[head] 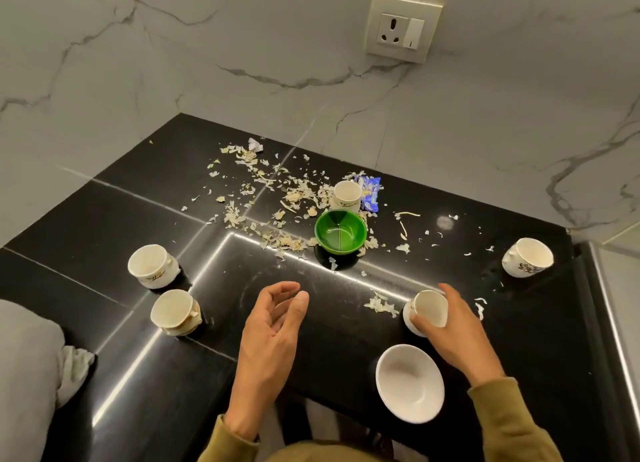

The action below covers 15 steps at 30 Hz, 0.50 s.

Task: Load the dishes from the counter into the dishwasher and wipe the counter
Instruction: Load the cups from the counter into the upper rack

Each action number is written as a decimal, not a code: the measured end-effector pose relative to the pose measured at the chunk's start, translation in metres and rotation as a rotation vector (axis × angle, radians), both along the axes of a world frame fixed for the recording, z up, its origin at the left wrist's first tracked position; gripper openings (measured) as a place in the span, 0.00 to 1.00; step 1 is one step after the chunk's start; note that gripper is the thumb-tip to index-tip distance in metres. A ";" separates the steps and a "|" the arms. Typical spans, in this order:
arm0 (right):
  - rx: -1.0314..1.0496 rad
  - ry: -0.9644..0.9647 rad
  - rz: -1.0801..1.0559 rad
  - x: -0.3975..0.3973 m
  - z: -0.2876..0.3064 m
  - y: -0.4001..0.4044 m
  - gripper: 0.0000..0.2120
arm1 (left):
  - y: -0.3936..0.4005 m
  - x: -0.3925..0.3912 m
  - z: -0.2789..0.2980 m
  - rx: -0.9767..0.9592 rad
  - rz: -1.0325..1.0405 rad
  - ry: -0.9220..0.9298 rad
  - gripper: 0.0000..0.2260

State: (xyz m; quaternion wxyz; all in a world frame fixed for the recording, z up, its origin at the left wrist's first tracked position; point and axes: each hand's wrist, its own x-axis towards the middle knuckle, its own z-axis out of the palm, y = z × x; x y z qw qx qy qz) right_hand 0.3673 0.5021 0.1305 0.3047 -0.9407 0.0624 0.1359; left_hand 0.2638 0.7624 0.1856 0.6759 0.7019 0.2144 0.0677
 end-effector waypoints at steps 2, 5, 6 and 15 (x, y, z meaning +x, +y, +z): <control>-0.041 0.018 0.017 0.006 -0.008 0.004 0.39 | -0.001 0.003 -0.002 0.003 0.002 0.003 0.20; -0.105 -0.025 0.079 0.014 -0.018 0.012 0.35 | -0.003 0.008 -0.007 0.000 0.009 0.030 0.20; -0.107 -0.044 0.107 0.016 -0.019 0.015 0.34 | -0.005 0.011 -0.009 -0.001 0.006 0.045 0.20; 0.095 -0.034 0.370 0.030 -0.005 0.067 0.38 | -0.017 0.033 -0.046 0.110 -0.162 0.153 0.16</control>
